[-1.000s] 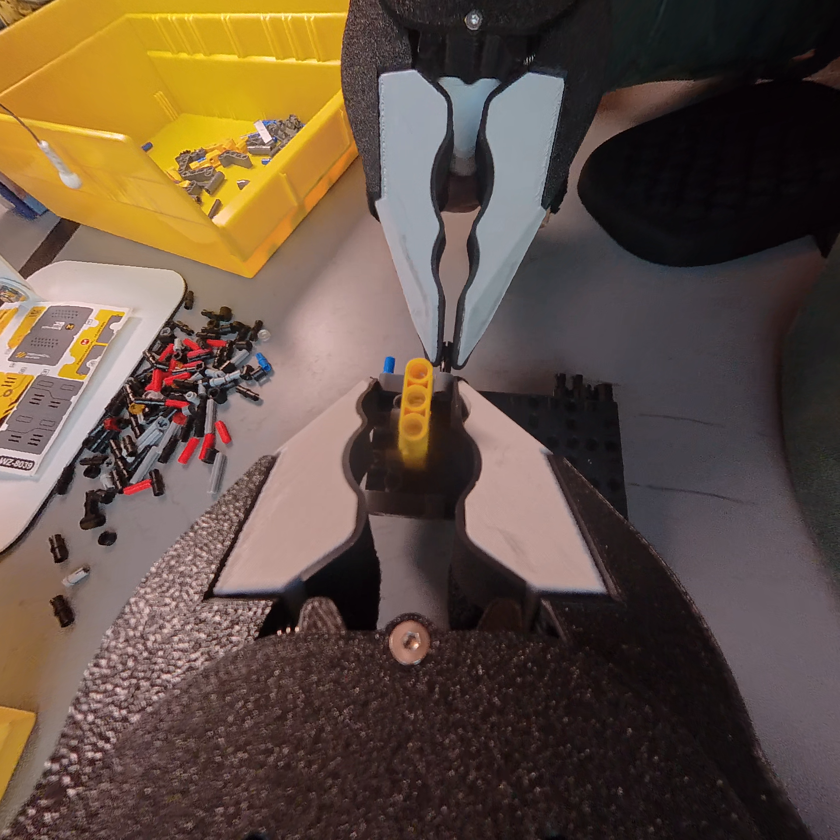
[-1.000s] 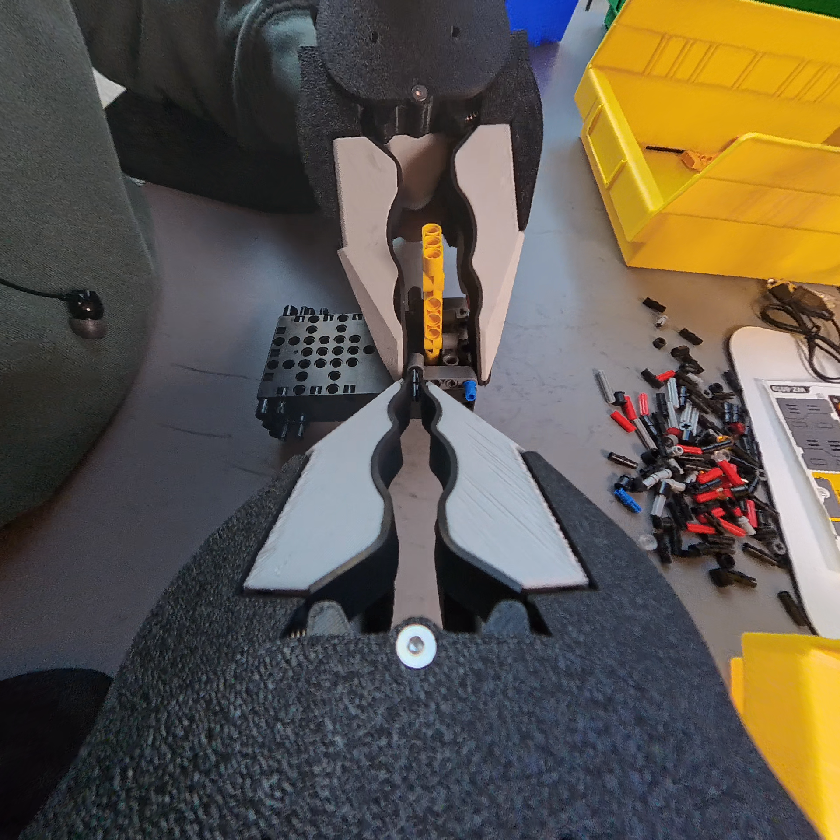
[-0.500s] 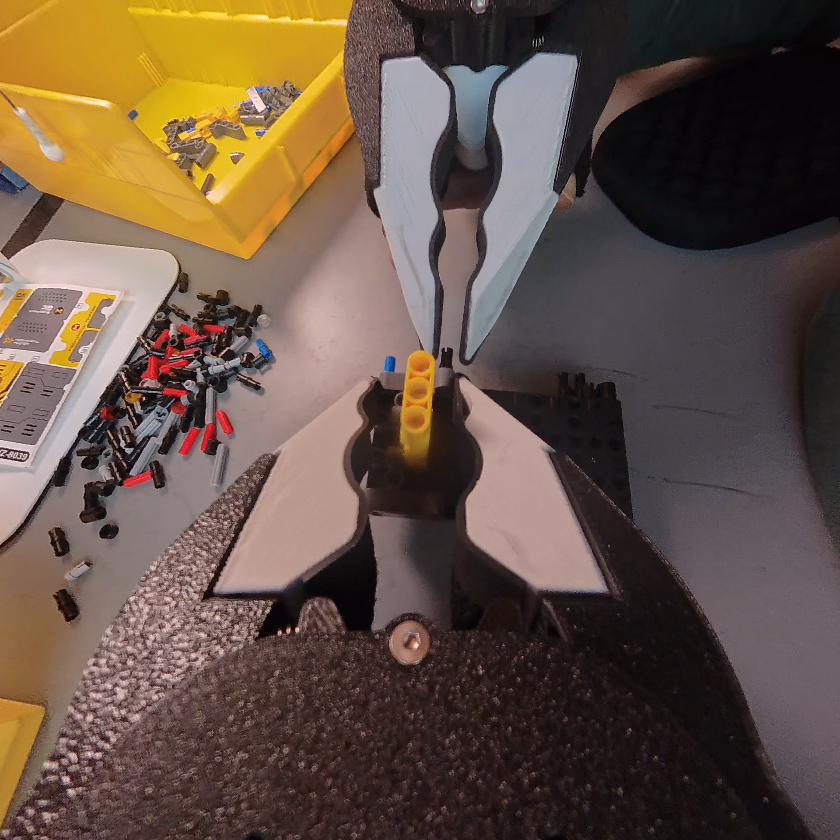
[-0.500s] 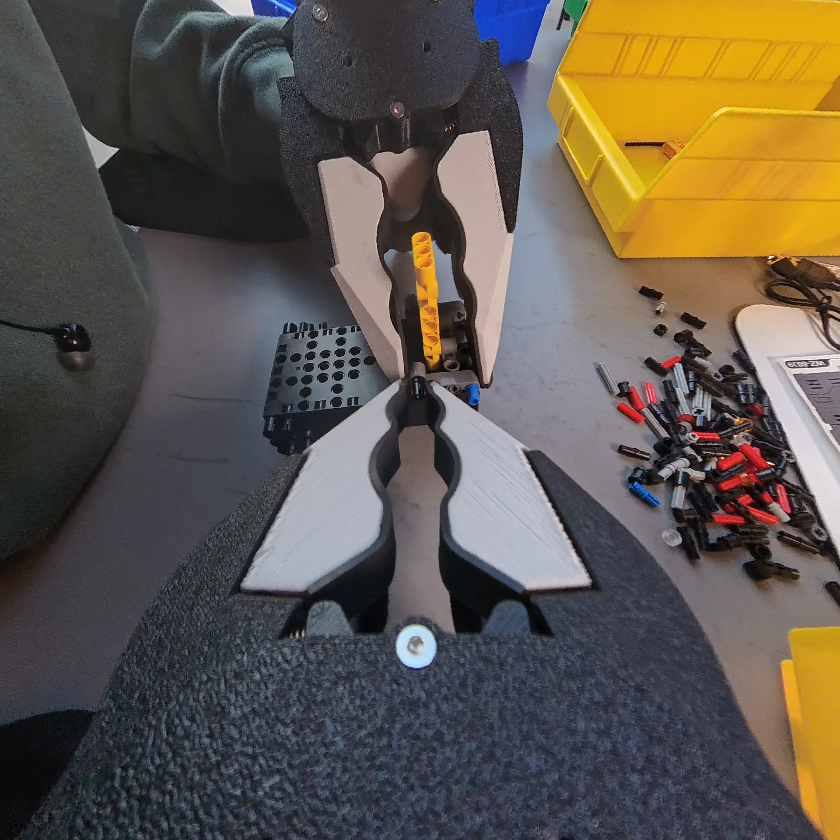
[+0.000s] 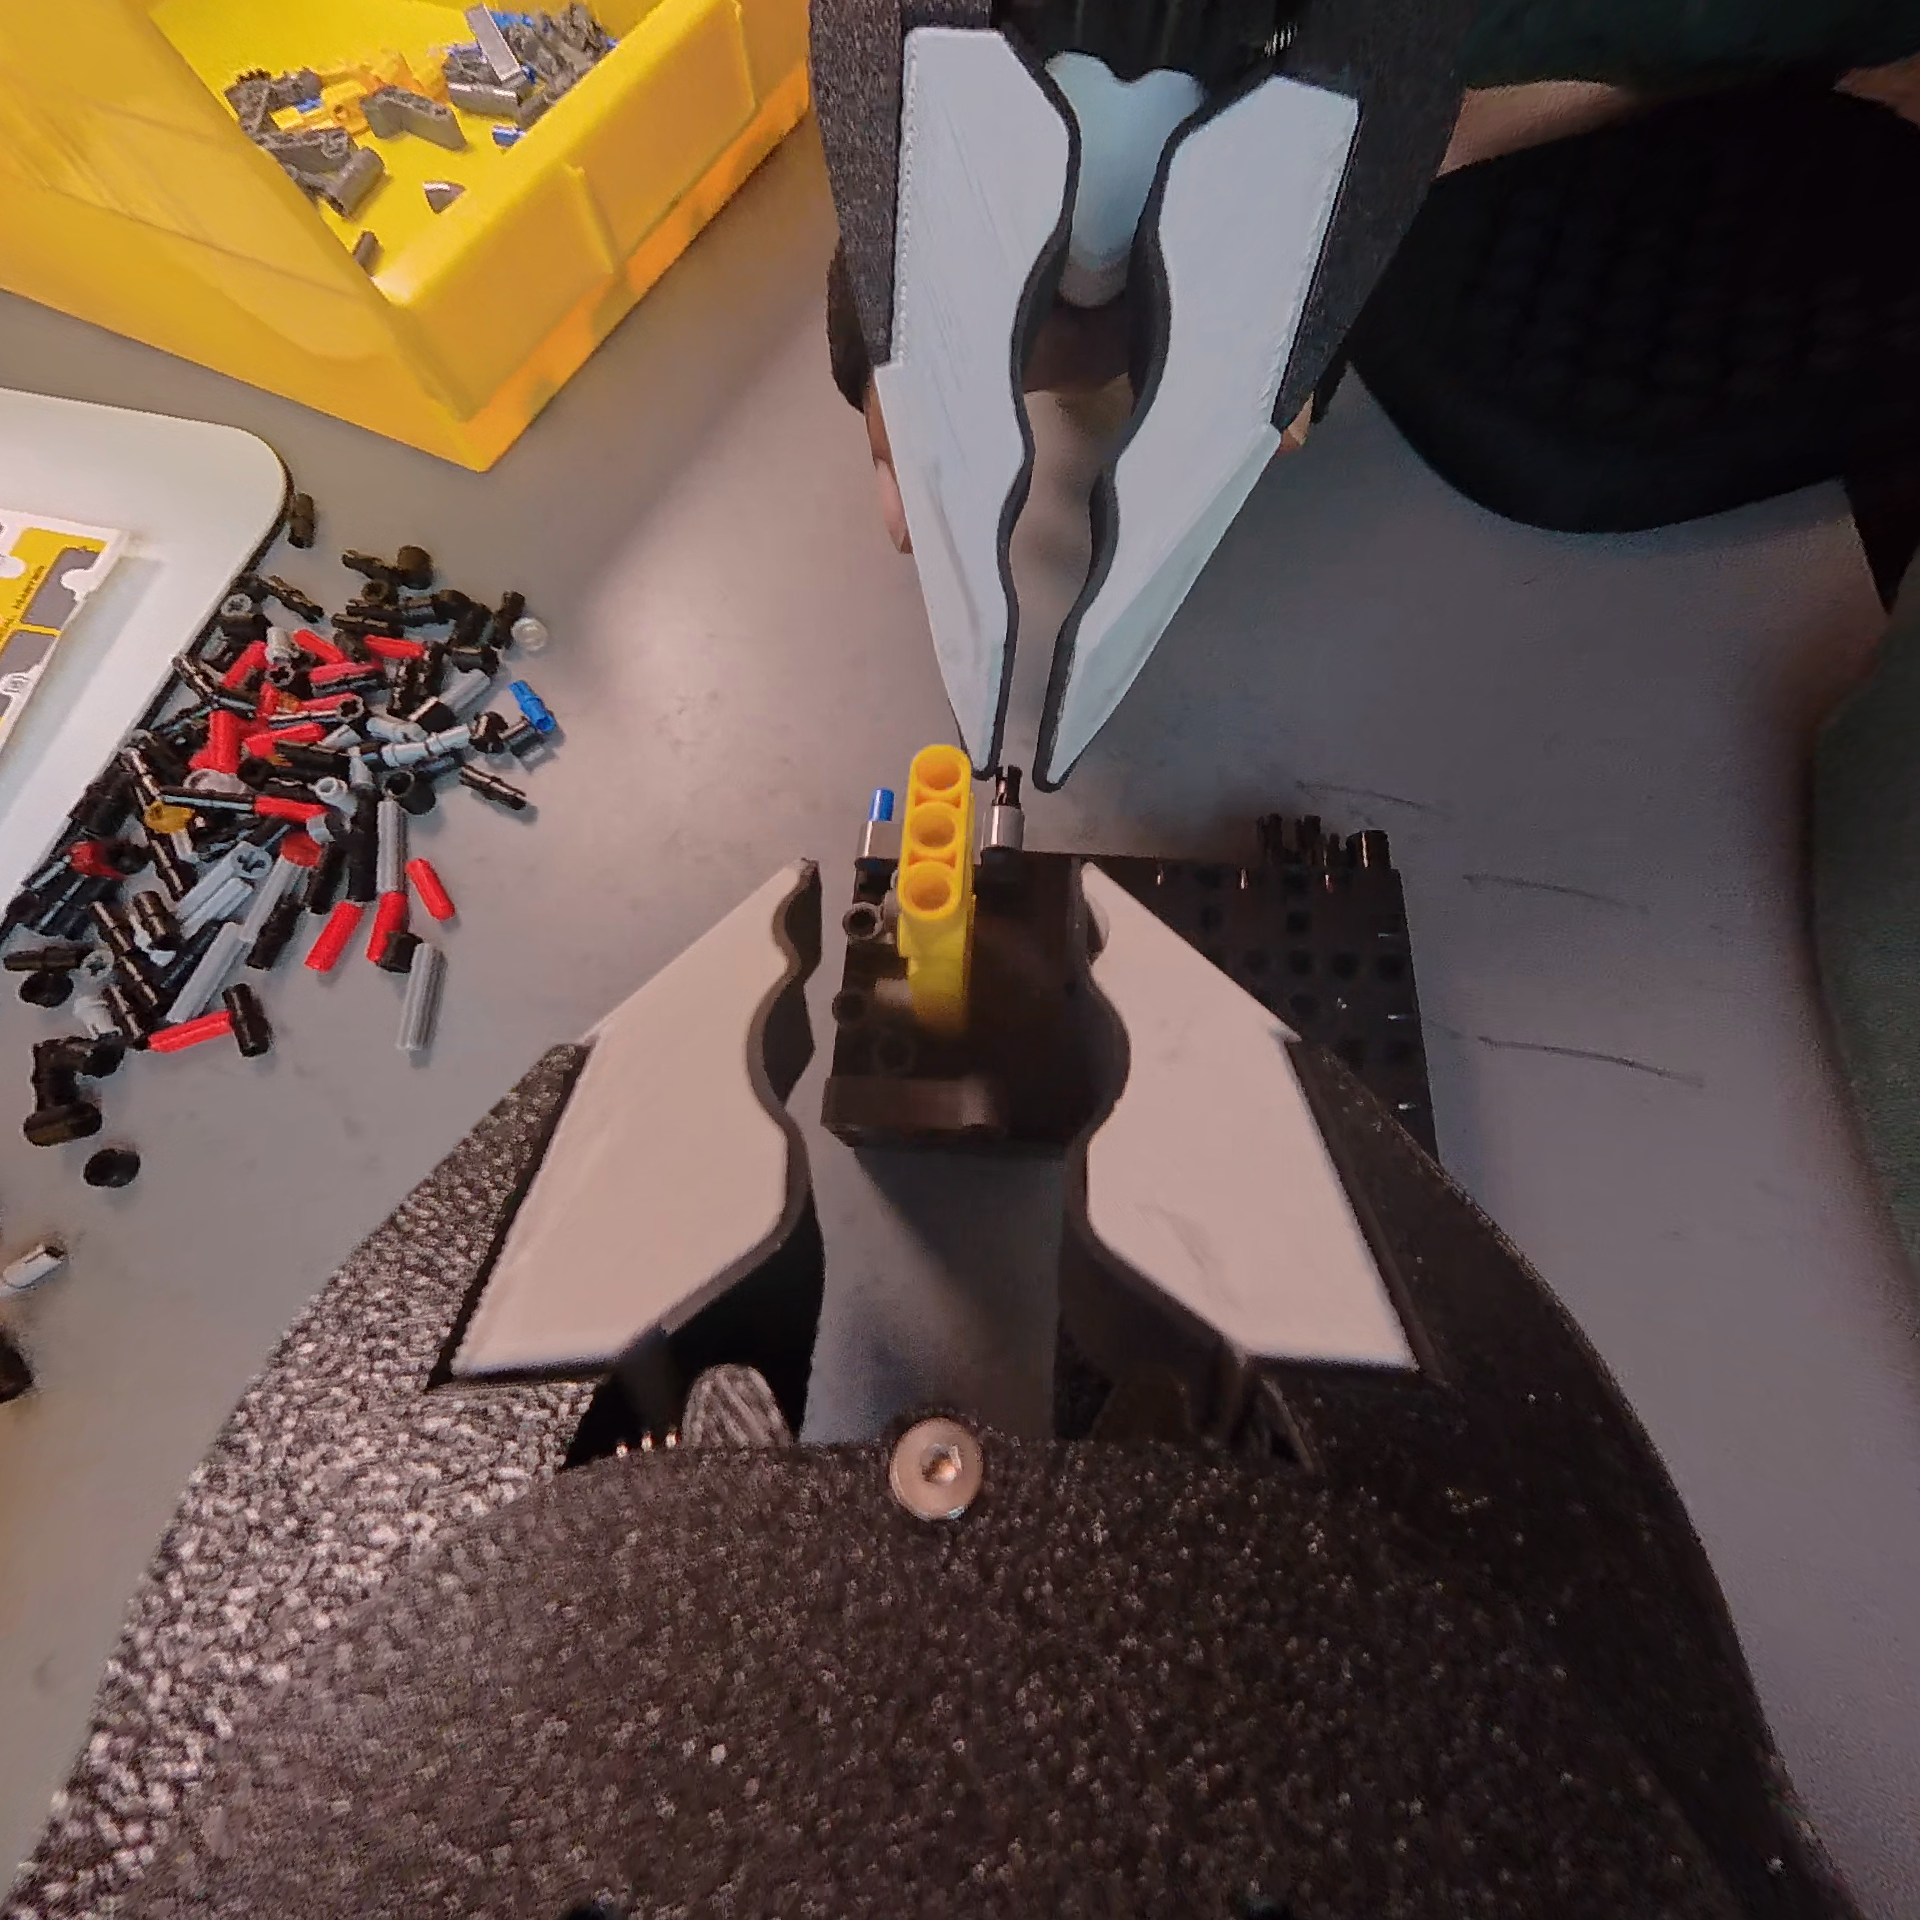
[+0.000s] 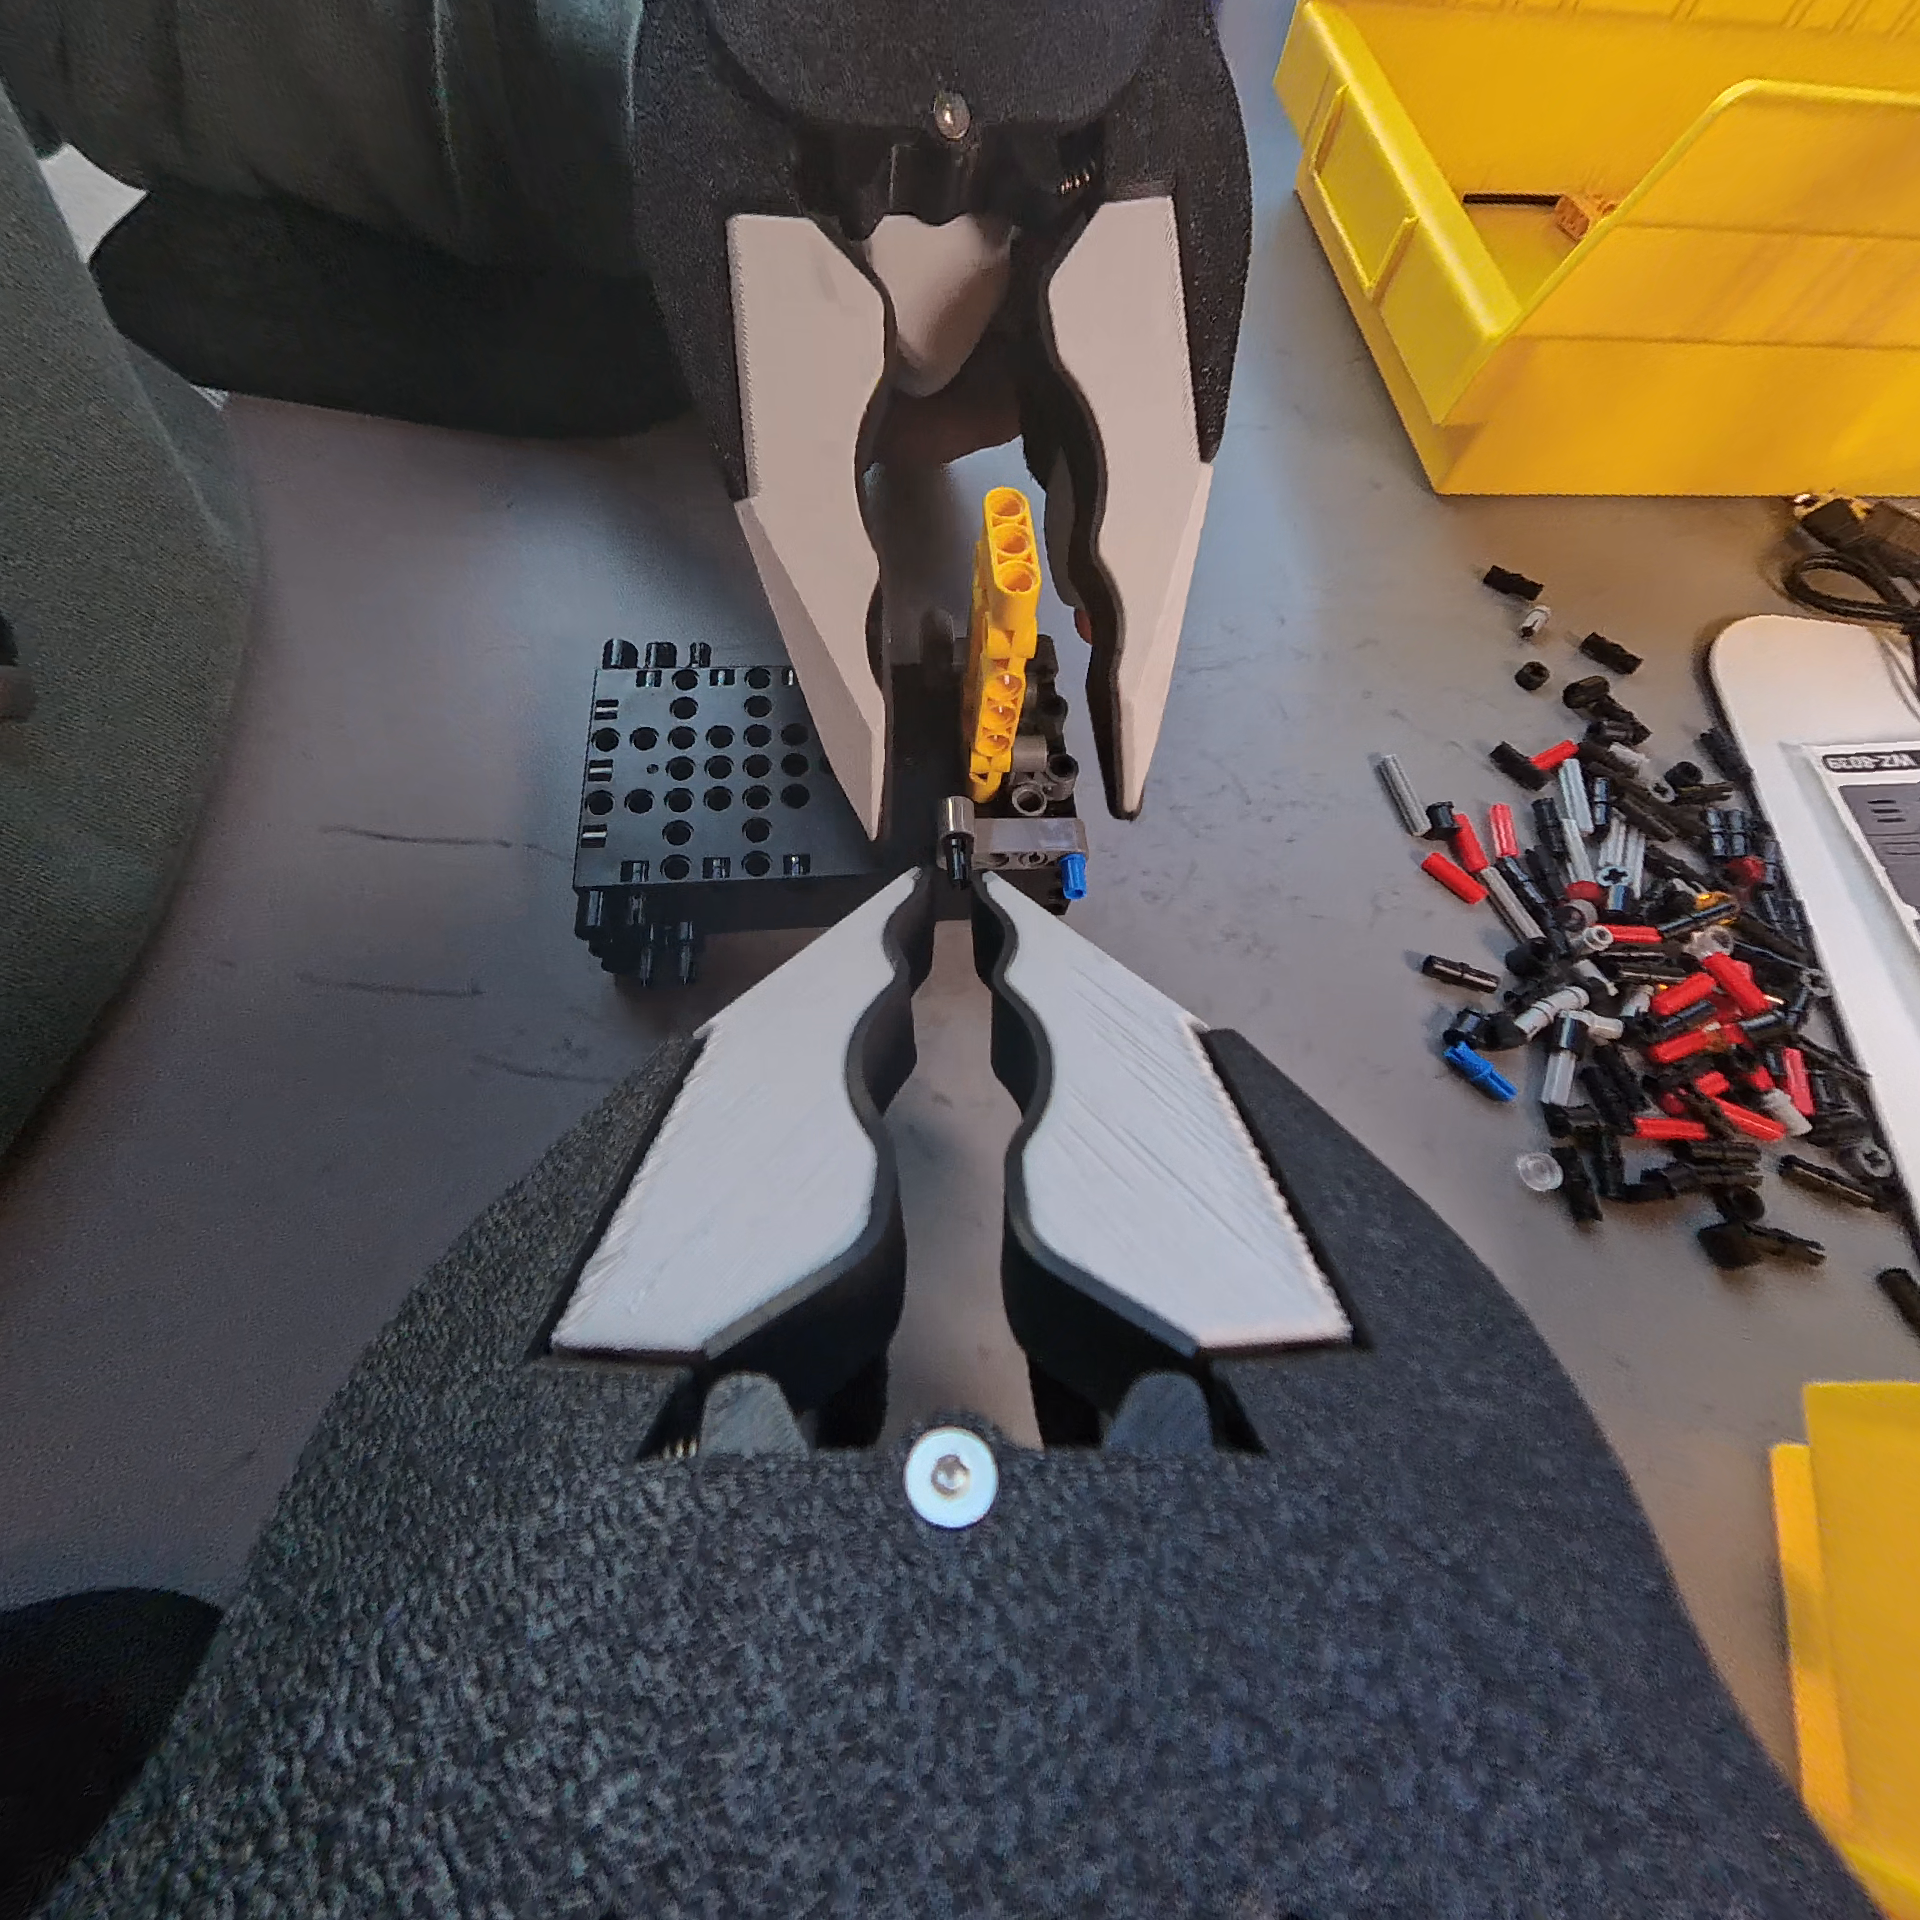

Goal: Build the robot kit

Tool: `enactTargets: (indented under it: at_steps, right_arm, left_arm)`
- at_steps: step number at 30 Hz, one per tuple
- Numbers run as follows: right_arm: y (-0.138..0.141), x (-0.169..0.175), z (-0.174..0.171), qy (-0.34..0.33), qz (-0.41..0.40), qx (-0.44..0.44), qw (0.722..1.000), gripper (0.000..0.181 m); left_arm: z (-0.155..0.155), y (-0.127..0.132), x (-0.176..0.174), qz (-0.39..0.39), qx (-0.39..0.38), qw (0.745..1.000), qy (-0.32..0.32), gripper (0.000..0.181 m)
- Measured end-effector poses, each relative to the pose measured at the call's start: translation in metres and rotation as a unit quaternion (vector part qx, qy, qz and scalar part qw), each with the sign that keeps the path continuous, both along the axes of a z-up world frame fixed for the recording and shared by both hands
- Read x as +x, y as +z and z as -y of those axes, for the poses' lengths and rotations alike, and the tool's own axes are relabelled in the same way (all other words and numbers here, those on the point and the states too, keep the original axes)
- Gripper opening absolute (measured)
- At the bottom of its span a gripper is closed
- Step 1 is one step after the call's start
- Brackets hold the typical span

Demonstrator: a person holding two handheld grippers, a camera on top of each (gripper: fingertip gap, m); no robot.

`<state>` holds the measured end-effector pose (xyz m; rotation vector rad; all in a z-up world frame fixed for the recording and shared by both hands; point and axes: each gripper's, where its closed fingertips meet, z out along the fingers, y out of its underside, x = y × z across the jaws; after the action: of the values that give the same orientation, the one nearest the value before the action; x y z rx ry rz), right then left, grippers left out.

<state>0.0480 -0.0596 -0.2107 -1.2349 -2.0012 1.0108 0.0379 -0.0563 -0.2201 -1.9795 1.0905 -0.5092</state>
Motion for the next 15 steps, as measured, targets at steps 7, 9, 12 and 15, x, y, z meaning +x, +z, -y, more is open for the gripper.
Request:
enactTargets:
  at_steps: [7, 9, 12, 15]
  right_arm:
    - [-0.0025, -0.0028, 0.0011, 0.009, 0.006, 0.003, 1.0, 0.004]
    - [-0.0022, -0.0029, 0.0012, 0.014, 0.005, 0.005, 1.0, 0.003]
    - [-0.001, -0.0029, 0.002, 0.02, 0.007, 0.006, 1.0, 0.003]
    - [-0.0009, -0.0042, 0.003, 0.021, 0.008, 0.007, 1.0, 0.002]
  left_arm:
    - [-0.0013, -0.0016, 0.0019, -0.001, -0.009, 1.0, -0.002, 0.031]
    - [-0.0012, -0.0016, 0.002, -0.002, -0.013, 1.0, 0.0, 0.031]
    - [-0.0009, -0.0015, 0.0029, -0.007, -0.005, 1.0, 0.004, 0.031]
    - [-0.0011, -0.0012, 0.0035, -0.008, 0.002, 1.0, 0.007, 0.03]
